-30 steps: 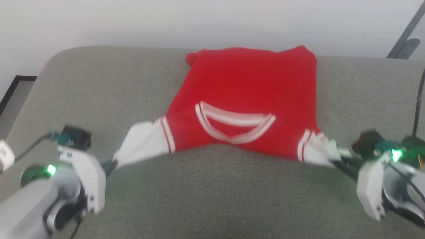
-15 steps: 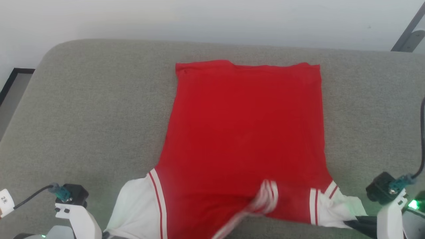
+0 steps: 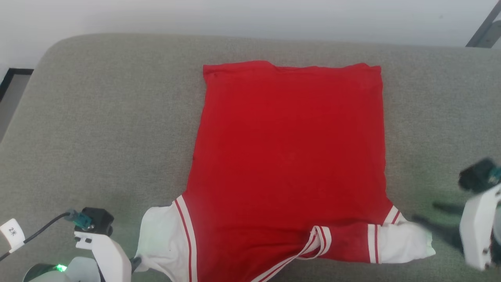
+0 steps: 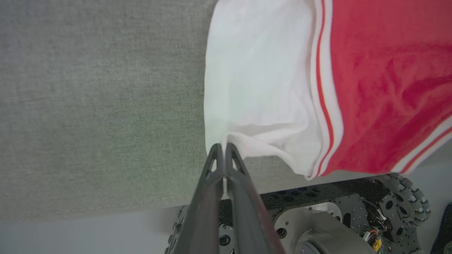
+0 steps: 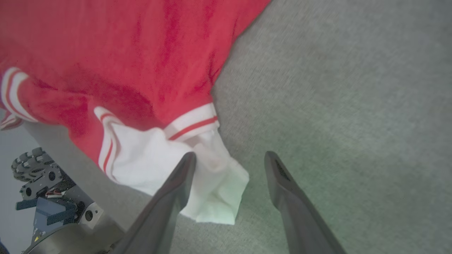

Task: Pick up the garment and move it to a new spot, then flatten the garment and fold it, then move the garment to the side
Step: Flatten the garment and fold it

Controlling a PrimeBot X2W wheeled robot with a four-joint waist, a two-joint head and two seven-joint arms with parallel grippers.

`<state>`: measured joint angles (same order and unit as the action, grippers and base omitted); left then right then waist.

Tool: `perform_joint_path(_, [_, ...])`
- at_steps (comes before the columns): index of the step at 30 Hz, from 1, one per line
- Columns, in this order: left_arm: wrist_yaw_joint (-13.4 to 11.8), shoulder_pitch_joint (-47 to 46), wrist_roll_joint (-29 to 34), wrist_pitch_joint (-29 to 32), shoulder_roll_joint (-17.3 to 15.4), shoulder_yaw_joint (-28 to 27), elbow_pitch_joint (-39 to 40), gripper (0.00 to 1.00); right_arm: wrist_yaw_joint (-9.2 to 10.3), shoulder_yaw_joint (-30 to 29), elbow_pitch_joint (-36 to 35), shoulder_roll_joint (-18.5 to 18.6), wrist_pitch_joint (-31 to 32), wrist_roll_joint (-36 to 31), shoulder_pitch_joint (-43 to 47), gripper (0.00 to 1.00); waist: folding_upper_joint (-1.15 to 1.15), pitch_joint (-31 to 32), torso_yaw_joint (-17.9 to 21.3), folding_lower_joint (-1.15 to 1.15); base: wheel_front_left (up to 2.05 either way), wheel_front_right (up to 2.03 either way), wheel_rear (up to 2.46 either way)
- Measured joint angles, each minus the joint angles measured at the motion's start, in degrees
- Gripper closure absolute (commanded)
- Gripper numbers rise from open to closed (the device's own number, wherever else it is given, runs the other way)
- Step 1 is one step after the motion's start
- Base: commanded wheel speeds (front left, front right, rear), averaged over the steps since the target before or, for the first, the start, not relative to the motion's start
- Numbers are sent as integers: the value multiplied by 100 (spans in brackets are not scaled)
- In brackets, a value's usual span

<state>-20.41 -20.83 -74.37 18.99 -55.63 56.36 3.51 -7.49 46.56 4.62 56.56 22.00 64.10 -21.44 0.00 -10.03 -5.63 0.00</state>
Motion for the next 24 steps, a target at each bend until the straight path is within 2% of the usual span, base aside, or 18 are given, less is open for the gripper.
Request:
perform_joint_path(1, [13,-45,60,-45,25,-2,2,100,0,-371,23,-79,66,-26,-30,0,0,-49,1,0,0,0,0])
perform_joint_path(5, [36,-150,92,-87,134,-14,1,100,0,-1249,259,-447,107,-433,-297,0,0,-171,-15,0,0,0,0])
perform_joint_path(11, [101,-383,290,-97,303,-11,2,100,0,-2417,1004,-1550,132,-1611,-1046,0,0,-398,-116,0,0,0,0])
perform_joint_path(15, [188,-577,398,-85,443,13,-25,100,0,-2864,1671,-2237,191,-2283,-1723,0,0,-592,-239,0,0,0,0])
perform_joint_path(18, [280,-745,482,-66,582,48,-90,100,1,-3060,2341,-2585,269,-2738,-2250,0,0,-734,-363,0,0,0,0])
perform_joint_path(24, [465,-1033,691,-43,868,121,-267,100,1,-3322,3766,-2973,579,-3301,-3173,0,0,-976,-671,0,0,0,0])
